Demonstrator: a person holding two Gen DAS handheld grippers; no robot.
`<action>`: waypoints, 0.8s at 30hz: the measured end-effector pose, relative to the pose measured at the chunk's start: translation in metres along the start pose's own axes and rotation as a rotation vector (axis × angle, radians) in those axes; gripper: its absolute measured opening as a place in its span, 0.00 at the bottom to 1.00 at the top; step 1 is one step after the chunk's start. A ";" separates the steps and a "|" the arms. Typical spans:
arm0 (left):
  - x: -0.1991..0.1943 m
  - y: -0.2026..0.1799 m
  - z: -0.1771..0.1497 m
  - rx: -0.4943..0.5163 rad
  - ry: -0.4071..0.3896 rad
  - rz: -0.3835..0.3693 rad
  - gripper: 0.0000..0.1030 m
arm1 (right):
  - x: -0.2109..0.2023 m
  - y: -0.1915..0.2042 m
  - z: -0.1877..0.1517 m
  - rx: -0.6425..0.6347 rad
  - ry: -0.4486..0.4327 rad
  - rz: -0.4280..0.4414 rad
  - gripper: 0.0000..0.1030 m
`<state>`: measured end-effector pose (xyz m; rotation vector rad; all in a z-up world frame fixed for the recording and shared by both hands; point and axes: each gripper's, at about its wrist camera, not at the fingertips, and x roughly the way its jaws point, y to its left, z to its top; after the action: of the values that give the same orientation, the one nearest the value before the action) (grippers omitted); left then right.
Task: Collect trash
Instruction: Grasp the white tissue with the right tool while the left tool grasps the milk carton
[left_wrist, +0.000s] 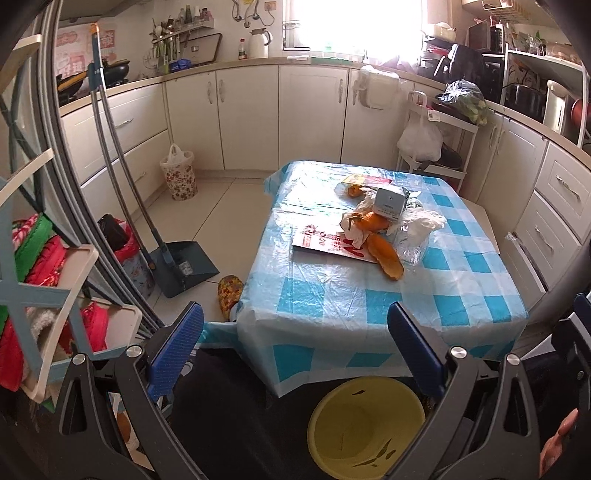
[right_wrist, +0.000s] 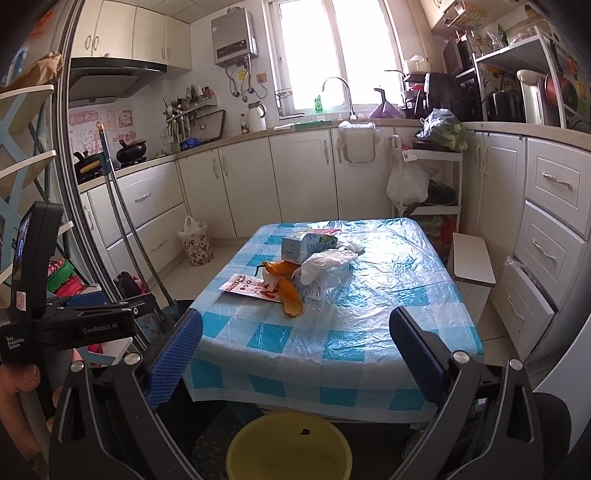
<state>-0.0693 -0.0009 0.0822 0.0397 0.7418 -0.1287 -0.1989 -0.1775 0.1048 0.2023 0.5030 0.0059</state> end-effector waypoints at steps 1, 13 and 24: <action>0.005 -0.004 0.004 0.007 -0.001 -0.002 0.94 | 0.007 -0.004 0.002 0.006 0.008 0.011 0.94; 0.058 -0.029 0.032 0.061 0.025 0.001 0.94 | 0.119 -0.080 0.042 0.370 0.178 0.237 0.94; 0.093 -0.049 0.066 0.087 0.032 -0.033 0.94 | 0.236 -0.138 0.049 0.744 0.387 0.362 0.56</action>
<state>0.0367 -0.0645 0.0686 0.1123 0.7686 -0.1921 0.0252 -0.3086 0.0070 1.0335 0.8347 0.2164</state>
